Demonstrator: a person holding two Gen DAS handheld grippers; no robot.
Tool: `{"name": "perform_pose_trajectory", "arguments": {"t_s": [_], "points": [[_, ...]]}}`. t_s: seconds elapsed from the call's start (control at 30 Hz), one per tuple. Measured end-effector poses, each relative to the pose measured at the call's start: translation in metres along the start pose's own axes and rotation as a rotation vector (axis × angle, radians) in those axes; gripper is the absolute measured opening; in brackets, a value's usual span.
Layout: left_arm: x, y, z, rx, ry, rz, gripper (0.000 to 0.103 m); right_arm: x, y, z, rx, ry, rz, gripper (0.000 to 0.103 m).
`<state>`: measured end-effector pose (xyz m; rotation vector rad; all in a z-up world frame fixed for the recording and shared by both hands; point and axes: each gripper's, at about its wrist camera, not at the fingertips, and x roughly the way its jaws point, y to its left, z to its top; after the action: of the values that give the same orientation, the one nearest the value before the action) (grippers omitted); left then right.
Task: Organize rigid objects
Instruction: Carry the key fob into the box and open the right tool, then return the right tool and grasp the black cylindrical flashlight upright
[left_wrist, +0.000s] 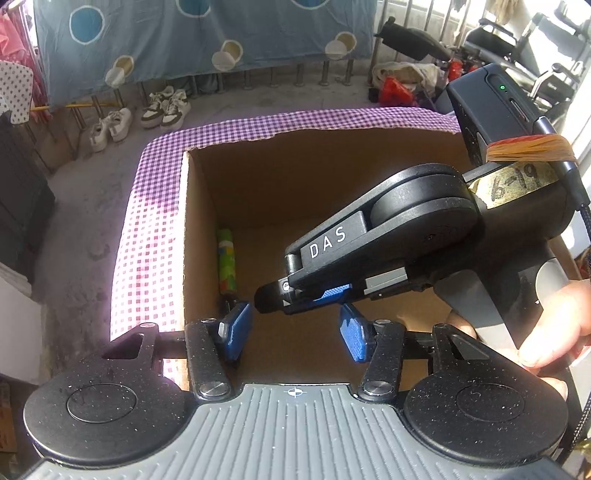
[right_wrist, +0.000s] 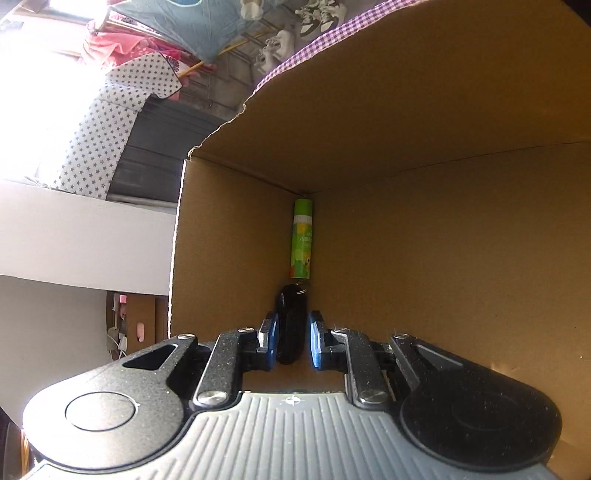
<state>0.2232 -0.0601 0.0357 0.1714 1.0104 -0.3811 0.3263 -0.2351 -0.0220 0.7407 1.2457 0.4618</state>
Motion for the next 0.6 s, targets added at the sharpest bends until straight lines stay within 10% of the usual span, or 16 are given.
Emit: {"name": "perform_pose_trajectory", "arguments": {"t_s": [0.6], "points": [[-0.099, -0.046, -0.074, 0.118, -0.2, -0.197, 0.055, -0.205, -0.021, -0.168, -0.143, -0.378, 0.067, 0.02]]}}
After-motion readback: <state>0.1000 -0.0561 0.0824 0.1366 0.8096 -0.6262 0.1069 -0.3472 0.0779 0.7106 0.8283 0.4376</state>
